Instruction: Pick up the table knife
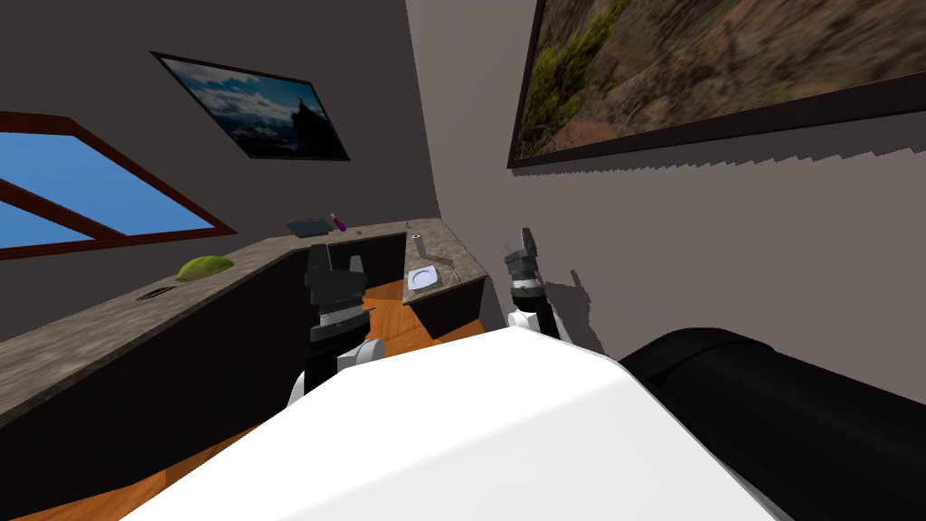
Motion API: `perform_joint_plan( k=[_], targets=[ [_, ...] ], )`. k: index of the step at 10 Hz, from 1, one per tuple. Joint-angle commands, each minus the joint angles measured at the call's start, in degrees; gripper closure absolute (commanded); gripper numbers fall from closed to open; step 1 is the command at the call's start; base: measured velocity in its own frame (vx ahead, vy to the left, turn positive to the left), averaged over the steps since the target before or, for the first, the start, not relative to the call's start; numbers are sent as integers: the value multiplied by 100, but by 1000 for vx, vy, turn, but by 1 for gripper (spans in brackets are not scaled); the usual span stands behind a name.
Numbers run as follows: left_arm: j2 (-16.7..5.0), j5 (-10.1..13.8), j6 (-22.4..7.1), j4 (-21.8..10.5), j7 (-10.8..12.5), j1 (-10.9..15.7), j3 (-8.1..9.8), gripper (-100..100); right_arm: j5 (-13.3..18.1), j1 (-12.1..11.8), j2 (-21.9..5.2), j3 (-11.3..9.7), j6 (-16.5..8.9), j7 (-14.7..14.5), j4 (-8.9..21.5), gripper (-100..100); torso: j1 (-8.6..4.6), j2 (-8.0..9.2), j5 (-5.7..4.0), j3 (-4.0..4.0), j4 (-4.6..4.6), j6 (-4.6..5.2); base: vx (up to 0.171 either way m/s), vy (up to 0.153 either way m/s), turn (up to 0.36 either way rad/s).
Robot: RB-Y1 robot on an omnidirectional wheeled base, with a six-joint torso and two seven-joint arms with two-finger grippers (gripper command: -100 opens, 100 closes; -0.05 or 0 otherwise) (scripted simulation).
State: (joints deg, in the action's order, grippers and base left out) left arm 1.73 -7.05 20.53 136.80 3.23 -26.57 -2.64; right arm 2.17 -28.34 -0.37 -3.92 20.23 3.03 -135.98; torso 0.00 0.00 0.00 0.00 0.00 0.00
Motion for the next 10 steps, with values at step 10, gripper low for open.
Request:
perform_joint_plan(
  k=[10],
  targets=[
    [0, 0, 0, 0, 0, 0, 0, 0, -135, 497, -900, 284, -1287, 1180, 473, -100, 10, -14, 2, -8, -3, -1, 22, 16, 35]
  ],
)
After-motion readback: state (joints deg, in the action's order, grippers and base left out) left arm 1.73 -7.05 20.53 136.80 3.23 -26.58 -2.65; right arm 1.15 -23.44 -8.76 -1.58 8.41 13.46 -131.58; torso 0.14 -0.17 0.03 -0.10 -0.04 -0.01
